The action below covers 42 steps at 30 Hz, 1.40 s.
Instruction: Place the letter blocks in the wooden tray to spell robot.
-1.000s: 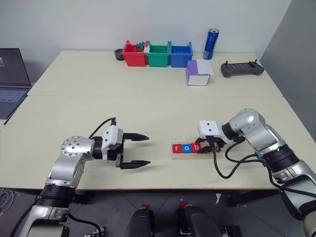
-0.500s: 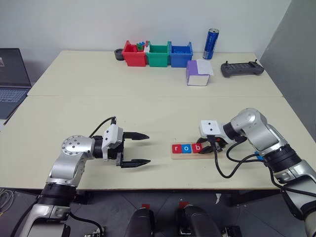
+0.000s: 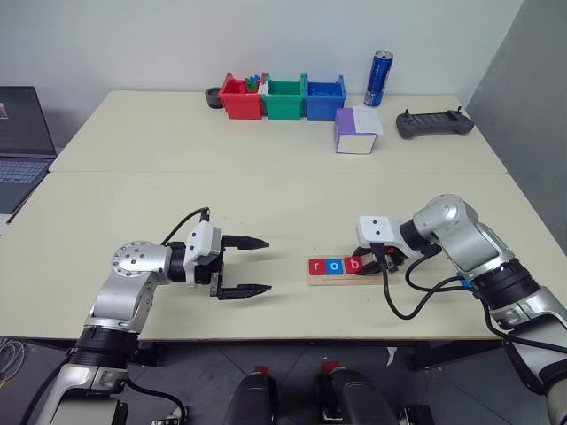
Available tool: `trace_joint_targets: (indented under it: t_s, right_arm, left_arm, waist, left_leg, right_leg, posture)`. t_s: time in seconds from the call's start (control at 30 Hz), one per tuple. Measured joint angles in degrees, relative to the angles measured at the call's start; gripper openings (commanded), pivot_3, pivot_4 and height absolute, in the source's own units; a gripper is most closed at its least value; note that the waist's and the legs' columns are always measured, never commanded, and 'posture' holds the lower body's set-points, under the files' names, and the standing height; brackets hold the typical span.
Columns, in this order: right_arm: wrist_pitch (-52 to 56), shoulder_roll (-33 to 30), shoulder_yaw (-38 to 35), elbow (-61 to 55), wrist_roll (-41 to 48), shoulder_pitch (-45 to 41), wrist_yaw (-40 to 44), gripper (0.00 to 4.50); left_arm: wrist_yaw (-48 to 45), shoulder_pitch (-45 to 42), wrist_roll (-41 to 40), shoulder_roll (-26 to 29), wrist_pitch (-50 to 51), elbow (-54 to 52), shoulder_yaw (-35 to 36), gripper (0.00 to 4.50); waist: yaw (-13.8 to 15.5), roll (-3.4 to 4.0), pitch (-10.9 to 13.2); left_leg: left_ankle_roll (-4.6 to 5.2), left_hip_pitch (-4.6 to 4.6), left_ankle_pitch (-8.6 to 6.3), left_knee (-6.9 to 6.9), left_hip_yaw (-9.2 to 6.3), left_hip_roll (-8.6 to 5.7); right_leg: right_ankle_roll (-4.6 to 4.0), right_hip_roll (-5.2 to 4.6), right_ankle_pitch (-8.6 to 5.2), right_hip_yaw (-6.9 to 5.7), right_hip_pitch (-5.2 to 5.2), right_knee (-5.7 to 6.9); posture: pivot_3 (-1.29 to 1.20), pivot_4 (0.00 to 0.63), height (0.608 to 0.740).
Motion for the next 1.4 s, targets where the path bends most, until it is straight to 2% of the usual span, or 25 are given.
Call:
trace_joint_targets:
  t_s: [0.27,0.47,0.67,0.77,0.93,1.1,1.13,1.4]
  right_arm:
    - [1.02,0.21,0.00,0.00,0.07,-0.12,0.11,4.47]
    - [1.29,-0.55,-1.03,-0.19,1.14,-1.21,0.43,4.47]
    - [2.23,-4.17,-6.96,-1.79,5.37,-0.82,0.56,4.47]
    - [3.67,-5.92,-9.12,-2.30,7.35,2.12,0.43,3.87]
    - [4.80,-6.21,-9.15,-3.76,8.55,6.40,-0.14,2.09]
    - [4.51,-5.34,-9.07,-3.77,8.64,6.60,-2.02,0.26]
    - [4.33,-5.12,-9.06,-3.70,8.65,6.60,-2.36,0.04]
    - [3.39,-4.61,-8.86,-3.32,8.63,6.60,-2.47,0.04]
  left_arm:
    - [0.00,-0.01,0.00,0.00,-0.01,0.10,0.00,4.50]
    - [0.00,-0.15,0.01,0.00,-0.07,0.15,0.00,4.50]
    - [0.02,-0.18,0.02,0.00,-0.12,0.30,0.02,4.50]
    - [0.00,-0.15,0.02,0.02,-0.15,0.33,0.02,4.50]
    - [-0.03,-0.14,0.02,0.01,-0.15,0.35,0.03,4.50]
    - [-0.09,-0.15,0.02,0.01,-0.15,0.35,0.02,4.50]
    - [-0.10,-0.15,0.02,0.01,-0.15,0.35,0.02,4.50]
    - [-0.10,-0.15,0.02,0.02,-0.13,0.35,0.02,4.50]
  waist:
    - [0.00,0.00,0.00]
    - [0.00,0.00,0.00]
    - [0.06,0.00,0.00]
    - [0.08,0.00,0.00]
    - [-0.14,0.00,0.00]
    - [-0.09,0.00,0.00]
    - [-0.07,0.00,0.00]
    - [-0.04,0.00,0.00]
  left_leg:
    - [0.00,0.00,0.00,0.00,0.00,0.00]
    - [0.00,0.00,0.00,0.00,0.00,0.00]
    - [0.00,-0.01,0.00,0.00,-0.01,-0.01]
    - [0.00,-0.01,0.00,-0.01,-0.01,-0.01]
    - [0.00,0.02,0.00,-0.01,0.00,0.02]
    - [0.00,0.00,0.00,-0.01,0.00,0.01]
    - [0.00,0.00,0.00,-0.01,0.00,0.01]
    - [0.00,0.00,0.00,-0.01,0.00,0.00]
  right_leg:
    - [0.00,0.00,0.00,0.00,0.00,0.00]
    - [0.00,0.00,0.00,0.00,0.00,0.00]
    - [0.00,-0.01,0.00,0.00,0.01,-0.02]
    - [0.00,-0.01,0.00,0.00,0.02,-0.02]
    - [0.00,0.02,0.00,-0.01,0.00,0.00]
    - [0.00,0.02,0.00,0.00,0.00,0.00]
    - [0.00,0.02,0.00,0.00,0.00,-0.01]
    - [0.00,0.01,0.00,0.01,0.00,-0.01]
  posture:
    - [0.00,0.150,0.740]
    - [0.00,0.150,0.740]
    - [0.00,0.150,0.740]
    - [0.00,0.150,0.740]
    - [0.00,0.150,0.740]
    - [0.00,0.150,0.740]
    - [0.00,0.150,0.740]
    - [0.00,0.150,0.740]
